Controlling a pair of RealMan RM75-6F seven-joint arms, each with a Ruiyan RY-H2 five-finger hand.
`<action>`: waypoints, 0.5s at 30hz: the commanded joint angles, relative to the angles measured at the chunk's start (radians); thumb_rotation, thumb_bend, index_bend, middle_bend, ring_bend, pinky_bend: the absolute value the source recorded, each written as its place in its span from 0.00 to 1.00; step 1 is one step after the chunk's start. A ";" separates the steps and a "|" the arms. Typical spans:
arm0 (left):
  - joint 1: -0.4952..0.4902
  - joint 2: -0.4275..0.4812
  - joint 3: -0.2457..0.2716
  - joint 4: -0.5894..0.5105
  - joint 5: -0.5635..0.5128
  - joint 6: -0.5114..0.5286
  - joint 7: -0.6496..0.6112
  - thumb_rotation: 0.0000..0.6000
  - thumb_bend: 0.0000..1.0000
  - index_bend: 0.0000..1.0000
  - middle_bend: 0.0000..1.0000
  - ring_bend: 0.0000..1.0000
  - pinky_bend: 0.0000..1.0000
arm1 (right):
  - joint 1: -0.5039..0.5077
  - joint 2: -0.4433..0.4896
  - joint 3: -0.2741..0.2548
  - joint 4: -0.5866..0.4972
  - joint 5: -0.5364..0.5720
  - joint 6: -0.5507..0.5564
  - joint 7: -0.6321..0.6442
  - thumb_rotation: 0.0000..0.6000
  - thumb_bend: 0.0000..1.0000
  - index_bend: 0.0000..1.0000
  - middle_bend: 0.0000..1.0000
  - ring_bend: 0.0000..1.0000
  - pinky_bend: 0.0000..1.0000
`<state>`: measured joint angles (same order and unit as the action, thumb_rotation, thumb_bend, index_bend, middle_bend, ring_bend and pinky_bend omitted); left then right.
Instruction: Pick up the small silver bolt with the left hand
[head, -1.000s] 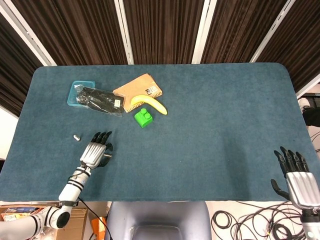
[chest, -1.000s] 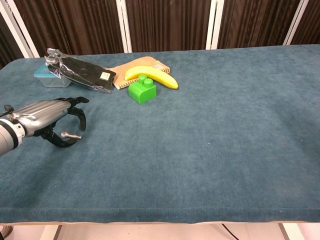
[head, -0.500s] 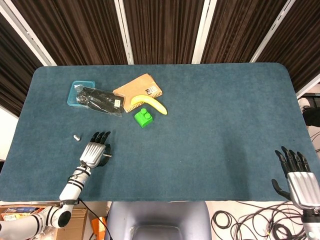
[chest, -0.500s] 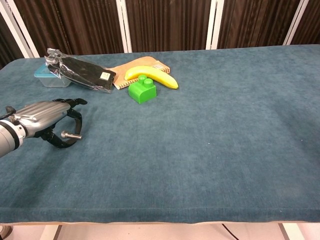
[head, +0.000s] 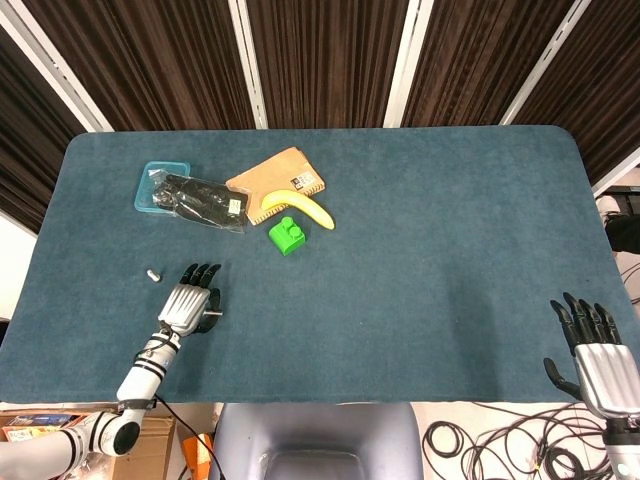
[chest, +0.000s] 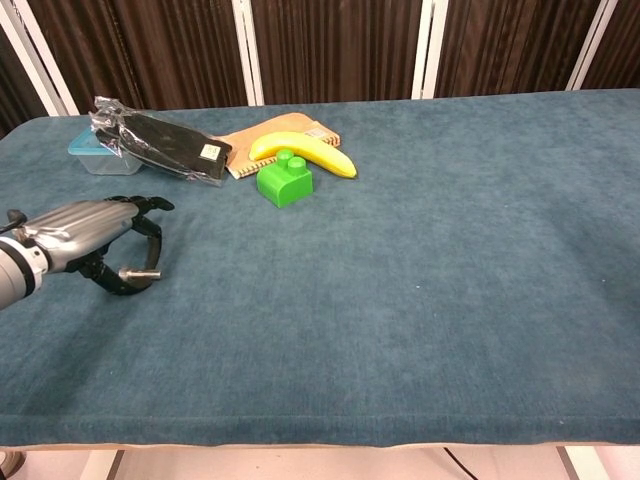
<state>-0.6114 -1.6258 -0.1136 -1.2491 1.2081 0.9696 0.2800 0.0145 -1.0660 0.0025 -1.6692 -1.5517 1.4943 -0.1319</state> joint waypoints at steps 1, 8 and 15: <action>0.006 0.013 -0.003 -0.010 0.022 0.023 -0.030 1.00 0.35 0.65 0.08 0.00 0.04 | 0.000 0.000 0.000 0.000 -0.001 0.001 0.000 1.00 0.29 0.00 0.00 0.00 0.00; 0.024 0.049 -0.013 -0.017 0.055 0.058 -0.119 1.00 0.36 0.65 0.08 0.00 0.04 | 0.000 -0.002 0.000 0.001 -0.001 0.000 -0.004 1.00 0.29 0.00 0.00 0.00 0.00; 0.033 0.072 -0.013 -0.010 0.068 0.018 -0.287 1.00 0.35 0.63 0.09 0.00 0.04 | 0.001 -0.006 0.001 0.000 0.003 -0.003 -0.012 1.00 0.29 0.00 0.00 0.00 0.00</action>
<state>-0.5823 -1.5627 -0.1274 -1.2659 1.2657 1.0048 0.0455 0.0154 -1.0725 0.0037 -1.6691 -1.5490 1.4916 -0.1445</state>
